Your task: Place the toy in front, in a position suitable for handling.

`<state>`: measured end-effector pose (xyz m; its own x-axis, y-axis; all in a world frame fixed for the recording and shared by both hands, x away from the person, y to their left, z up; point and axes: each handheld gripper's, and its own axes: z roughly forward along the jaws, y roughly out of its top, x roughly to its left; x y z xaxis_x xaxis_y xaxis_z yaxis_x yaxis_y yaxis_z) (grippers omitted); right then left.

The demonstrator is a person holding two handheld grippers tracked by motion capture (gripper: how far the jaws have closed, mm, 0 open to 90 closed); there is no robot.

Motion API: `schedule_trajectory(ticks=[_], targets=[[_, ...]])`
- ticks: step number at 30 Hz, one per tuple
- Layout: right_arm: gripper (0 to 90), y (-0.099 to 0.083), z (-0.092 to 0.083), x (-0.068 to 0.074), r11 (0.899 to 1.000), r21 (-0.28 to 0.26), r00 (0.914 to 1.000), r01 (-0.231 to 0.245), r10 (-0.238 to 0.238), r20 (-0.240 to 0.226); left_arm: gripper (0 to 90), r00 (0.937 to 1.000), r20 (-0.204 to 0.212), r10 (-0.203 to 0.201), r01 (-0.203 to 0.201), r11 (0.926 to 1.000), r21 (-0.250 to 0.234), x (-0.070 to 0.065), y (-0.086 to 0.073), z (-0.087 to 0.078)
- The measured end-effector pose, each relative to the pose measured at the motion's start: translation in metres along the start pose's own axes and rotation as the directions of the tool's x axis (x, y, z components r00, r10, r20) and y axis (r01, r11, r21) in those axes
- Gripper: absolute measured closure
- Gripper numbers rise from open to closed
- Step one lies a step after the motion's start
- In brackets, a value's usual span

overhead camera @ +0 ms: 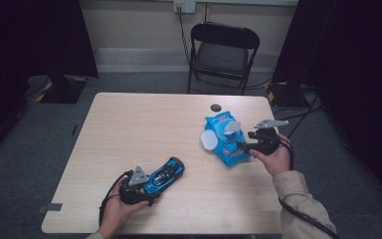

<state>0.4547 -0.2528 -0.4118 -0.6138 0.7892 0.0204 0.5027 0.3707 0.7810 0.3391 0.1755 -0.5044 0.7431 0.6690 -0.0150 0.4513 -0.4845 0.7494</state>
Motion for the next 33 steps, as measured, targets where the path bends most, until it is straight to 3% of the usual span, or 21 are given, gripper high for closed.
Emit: schedule_trajectory(ticks=[12,20,30,33], targets=[[35.2,0.031,0.011,-0.004,1.000,-0.015,0.9997,0.020,-0.020,0.013,25.7,1.0000,0.000,0.000,0.000,1.0000,0.000,0.000,0.000,0.000],[40.3,0.038,0.022,-0.008,1.000,-0.018,1.0000,-0.008,0.008,0.000,25.7,1.0000,0.000,0.000,0.000,1.0000,0.000,0.000,0.000,0.000],[67.1,0.049,0.035,-0.006,1.000,0.010,0.9999,0.012,-0.012,-0.009,25.7,1.0000,0.000,0.002,-0.002,1.0000,0.001,0.000,0.000,0.000],[75.5,0.050,0.036,-0.008,1.000,-0.011,0.9999,-0.001,0.001,-0.010,25.7,1.0000,0.000,0.000,0.000,1.0000,0.000,0.000,0.000,0.000]])
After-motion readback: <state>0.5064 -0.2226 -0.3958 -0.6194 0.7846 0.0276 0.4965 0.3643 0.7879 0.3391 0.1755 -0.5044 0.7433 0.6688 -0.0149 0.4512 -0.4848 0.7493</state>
